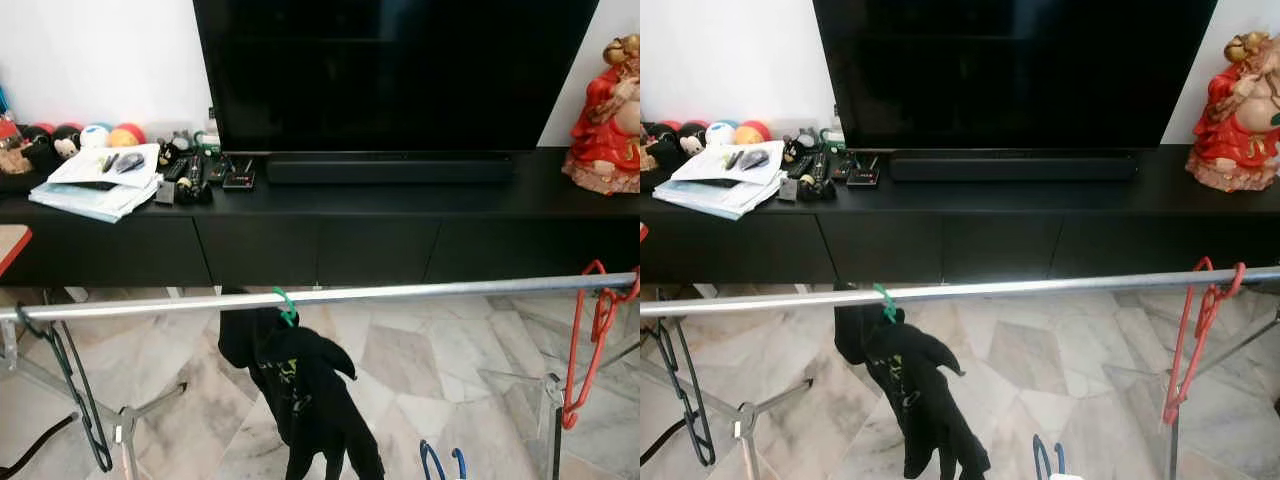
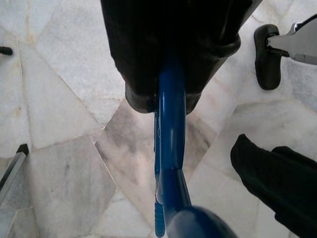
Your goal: Hang hanger
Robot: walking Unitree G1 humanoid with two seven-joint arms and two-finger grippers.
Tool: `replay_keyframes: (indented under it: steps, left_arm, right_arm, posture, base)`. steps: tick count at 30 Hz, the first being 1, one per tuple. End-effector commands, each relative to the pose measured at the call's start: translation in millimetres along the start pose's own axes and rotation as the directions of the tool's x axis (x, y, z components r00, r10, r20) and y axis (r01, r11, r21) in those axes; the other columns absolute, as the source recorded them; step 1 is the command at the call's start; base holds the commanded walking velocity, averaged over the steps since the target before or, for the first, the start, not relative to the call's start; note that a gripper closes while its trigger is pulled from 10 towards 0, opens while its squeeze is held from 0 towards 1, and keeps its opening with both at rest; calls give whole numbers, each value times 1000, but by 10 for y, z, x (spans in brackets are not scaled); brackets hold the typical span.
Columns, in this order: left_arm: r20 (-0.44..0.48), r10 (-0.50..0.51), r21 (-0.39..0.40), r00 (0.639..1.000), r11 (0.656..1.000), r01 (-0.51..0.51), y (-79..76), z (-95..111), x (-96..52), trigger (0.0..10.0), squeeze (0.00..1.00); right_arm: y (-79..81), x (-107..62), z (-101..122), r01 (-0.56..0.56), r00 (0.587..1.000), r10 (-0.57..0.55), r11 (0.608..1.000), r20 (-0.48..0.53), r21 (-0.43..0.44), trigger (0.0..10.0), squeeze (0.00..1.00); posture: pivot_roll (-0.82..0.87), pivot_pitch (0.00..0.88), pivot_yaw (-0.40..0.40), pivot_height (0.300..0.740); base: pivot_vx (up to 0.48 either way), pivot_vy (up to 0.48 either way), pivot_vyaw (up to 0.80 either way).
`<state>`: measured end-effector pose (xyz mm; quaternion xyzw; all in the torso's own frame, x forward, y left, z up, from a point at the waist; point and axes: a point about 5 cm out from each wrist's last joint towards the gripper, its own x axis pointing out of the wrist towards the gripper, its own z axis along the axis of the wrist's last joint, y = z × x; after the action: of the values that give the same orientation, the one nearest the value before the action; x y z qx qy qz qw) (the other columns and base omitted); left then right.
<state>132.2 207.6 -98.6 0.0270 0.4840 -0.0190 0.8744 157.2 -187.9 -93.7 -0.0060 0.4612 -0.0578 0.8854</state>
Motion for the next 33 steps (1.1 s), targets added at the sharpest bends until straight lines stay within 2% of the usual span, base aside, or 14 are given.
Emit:
replay_keyframes:
  steps: [1,33]
  left_arm:
    - [-22,-11,4,1000,1000,11,-26,-71,-13,10000,0]
    - [-20,-13,1,1000,1000,13,-25,-66,-13,10000,0]
  right_arm:
    - [43,-10,-47,-11,1000,11,1000,-12,1,10000,0]
    - [28,-20,-97,-8,1000,8,1000,-30,-3,10000,0]
  posture:
    - [145,34,13,740]
    - [146,36,12,740]
  base:
    - [-262,0,0]
    - [-264,0,0]
